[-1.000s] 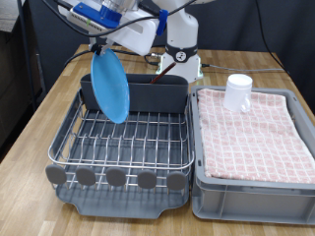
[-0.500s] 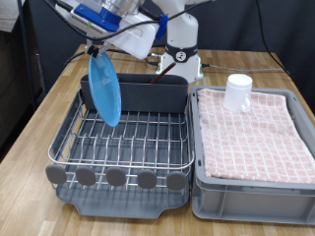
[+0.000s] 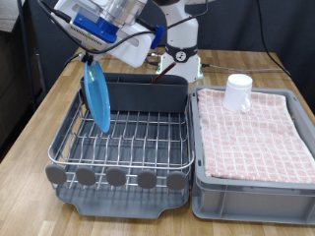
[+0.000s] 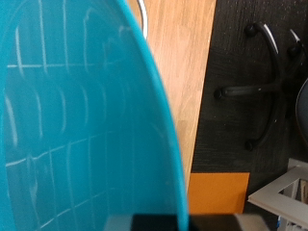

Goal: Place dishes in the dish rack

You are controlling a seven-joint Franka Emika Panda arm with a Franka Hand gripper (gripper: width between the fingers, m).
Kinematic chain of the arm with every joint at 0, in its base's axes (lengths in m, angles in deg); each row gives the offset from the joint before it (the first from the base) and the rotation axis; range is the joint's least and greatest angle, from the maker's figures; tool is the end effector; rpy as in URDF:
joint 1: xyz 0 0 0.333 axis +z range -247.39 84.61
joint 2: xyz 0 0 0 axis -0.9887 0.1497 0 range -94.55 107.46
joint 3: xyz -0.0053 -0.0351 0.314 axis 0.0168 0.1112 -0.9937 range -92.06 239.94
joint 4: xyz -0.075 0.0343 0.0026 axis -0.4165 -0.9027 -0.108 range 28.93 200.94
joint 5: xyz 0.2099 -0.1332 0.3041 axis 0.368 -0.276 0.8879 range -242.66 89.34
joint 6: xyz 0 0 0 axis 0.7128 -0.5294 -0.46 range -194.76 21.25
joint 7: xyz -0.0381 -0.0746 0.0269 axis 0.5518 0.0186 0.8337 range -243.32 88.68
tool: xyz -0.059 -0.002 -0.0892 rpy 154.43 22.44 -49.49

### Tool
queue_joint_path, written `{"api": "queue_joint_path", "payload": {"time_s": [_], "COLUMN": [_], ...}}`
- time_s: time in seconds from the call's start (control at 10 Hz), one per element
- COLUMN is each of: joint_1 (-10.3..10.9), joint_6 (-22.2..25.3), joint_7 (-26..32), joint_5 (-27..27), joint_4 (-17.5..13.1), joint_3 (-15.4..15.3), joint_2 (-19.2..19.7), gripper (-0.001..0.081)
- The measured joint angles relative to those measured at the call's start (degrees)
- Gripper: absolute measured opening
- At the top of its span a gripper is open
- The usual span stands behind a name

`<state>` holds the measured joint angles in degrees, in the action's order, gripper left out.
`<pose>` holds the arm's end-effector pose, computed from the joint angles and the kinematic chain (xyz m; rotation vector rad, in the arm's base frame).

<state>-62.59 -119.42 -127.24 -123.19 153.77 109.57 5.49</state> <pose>0.5159 -0.1583 0.3919 2.5011 -0.7531 0.4654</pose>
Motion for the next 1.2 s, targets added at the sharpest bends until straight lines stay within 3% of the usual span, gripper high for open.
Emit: {"api": "queue_joint_path", "payload": {"time_s": [0.4, 0.8, 1.2], "joint_1": [-0.2, -0.5, -0.5], "joint_6": [-4.1, -8.4, -9.3], "joint_7": [4.5, 5.3, 5.2], "joint_5": [-0.3, -0.3, -0.2], "joint_4": [0.0, 0.5, 0.9], "joint_3": [1.5, 2.6, 2.8], "joint_2": [2.9, 5.8, 6.8], "gripper": [0.0018, 0.0018, 0.0018]}}
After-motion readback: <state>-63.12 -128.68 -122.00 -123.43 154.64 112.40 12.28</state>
